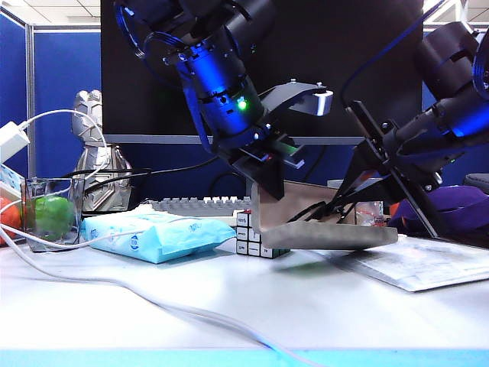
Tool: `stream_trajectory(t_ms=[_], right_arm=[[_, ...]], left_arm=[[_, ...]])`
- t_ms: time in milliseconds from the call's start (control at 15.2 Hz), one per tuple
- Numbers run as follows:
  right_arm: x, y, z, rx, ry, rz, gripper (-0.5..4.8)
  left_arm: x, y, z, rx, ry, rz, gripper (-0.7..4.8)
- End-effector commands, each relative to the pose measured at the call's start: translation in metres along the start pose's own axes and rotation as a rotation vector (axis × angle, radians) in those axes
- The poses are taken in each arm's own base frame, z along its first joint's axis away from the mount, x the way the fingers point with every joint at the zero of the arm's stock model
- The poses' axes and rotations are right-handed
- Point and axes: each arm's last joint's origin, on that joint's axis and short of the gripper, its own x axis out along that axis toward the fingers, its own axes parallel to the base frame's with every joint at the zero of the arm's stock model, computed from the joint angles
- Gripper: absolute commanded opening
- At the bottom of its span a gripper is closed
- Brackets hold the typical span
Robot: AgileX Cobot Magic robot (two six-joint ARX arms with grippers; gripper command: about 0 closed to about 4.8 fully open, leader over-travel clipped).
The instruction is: Pick up the glasses, fold the temples of the glasses, place the glasses into the glasses case, and finally close the glasses case.
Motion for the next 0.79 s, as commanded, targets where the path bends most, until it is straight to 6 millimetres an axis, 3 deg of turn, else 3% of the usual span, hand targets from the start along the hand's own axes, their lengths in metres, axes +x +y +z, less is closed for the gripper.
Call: stream_trajectory(t_ms=[66, 330, 792], right_arm=[[-0.002, 0.004, -0.001, -0.021, 0.042, 0.035, -0.02], [-0.016, 0.014, -0.001, -0.025, 0.004, 0.042, -0.02], [-0.017, 0.009, -0.002, 0.005, -0.067, -0.043, -0.02]], left_arm=[[-0.004, 0.002, 0.006, -0.006, -0.042, 0.013, -0.07], [-0.004, 0.004, 0.005, -0.019, -0.007, 0.076, -0.07], [-0.004, 0.004, 0.005, -0.078, -0.004, 0.092, -0.07]])
